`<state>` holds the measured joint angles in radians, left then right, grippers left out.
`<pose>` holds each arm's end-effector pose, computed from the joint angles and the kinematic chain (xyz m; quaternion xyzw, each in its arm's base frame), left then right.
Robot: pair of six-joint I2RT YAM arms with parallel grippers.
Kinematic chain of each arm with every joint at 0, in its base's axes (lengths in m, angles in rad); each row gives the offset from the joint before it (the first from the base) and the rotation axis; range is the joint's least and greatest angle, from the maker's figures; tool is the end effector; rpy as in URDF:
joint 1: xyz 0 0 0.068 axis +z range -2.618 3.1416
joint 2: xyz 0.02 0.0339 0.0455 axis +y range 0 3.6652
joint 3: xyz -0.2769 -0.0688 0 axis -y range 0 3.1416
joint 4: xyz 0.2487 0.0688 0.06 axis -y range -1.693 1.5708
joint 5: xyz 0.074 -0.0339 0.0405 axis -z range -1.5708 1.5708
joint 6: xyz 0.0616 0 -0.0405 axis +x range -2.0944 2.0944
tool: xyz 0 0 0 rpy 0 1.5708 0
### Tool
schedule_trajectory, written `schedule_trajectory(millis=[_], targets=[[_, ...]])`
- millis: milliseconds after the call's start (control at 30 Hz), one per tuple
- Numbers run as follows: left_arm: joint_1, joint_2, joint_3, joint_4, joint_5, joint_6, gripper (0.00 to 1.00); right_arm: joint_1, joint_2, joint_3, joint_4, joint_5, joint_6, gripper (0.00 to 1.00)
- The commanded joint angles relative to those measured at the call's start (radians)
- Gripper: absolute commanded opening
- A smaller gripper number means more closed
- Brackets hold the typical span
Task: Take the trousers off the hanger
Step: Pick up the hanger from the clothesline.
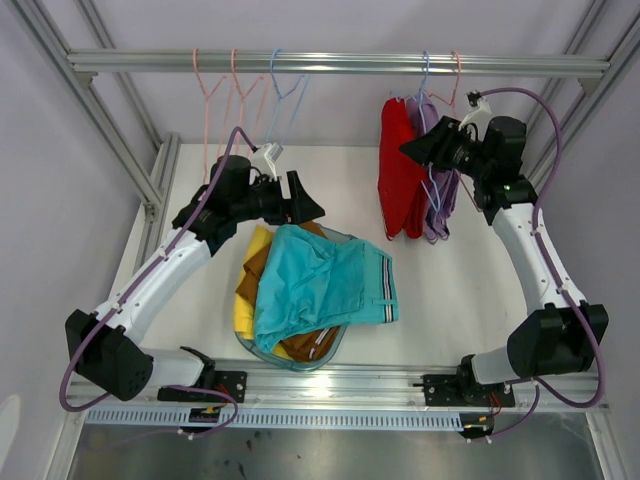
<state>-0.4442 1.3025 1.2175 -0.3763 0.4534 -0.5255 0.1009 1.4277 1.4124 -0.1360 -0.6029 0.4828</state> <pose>0.2731 -0.1599 0.3616 0.0846 0.8324 -0.4083 0.3650 0.3481 0.0704 0.4250 -0.0525 0.7479 0.3947 0.5311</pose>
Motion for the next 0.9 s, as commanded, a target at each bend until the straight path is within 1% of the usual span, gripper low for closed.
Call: schedule_trajectory(millis=[0, 133, 233, 500, 600, 633, 700, 733, 767, 800, 867], targets=[[0.01, -0.002, 0.014, 0.028, 0.03, -0.016, 0.85, -0.009, -0.006, -0.038, 0.226, -0.193, 0.163, 0.49], [0.01, -0.002, 0.016, 0.027, 0.033, -0.014, 0.85, -0.009, -0.003, -0.072, 0.35, -0.286, 0.263, 0.48], [0.01, -0.003, 0.017, 0.027, 0.037, -0.014, 0.85, -0.01, -0.01, -0.102, 0.443, -0.32, 0.324, 0.48], [0.01, -0.005, 0.017, 0.028, 0.05, -0.014, 0.85, -0.01, -0.006, -0.181, 0.665, -0.362, 0.453, 0.47], [0.01, -0.002, 0.019, 0.03, 0.057, -0.014, 0.85, -0.01, 0.022, -0.21, 0.798, -0.389, 0.531, 0.43], [0.01, -0.002, 0.017, 0.031, 0.06, -0.016, 0.85, -0.012, 0.04, -0.22, 0.867, -0.4, 0.552, 0.42], [0.01, -0.005, 0.019, 0.031, 0.06, -0.014, 0.85, -0.01, 0.059, -0.227, 0.932, -0.416, 0.611, 0.37], [0.01, -0.005, 0.017, 0.031, 0.062, -0.014, 0.85, -0.012, 0.066, -0.228, 0.984, -0.42, 0.626, 0.36], [0.01, -0.003, 0.019, 0.031, 0.067, -0.014, 0.85, -0.012, 0.072, -0.227, 0.999, -0.423, 0.637, 0.36], [0.01, -0.003, 0.02, 0.033, 0.068, -0.014, 0.85, -0.01, 0.085, -0.227, 1.018, -0.428, 0.654, 0.32], [0.01, -0.002, 0.019, 0.033, 0.071, -0.014, 0.85, -0.012, 0.092, -0.227, 1.061, -0.431, 0.668, 0.26]])
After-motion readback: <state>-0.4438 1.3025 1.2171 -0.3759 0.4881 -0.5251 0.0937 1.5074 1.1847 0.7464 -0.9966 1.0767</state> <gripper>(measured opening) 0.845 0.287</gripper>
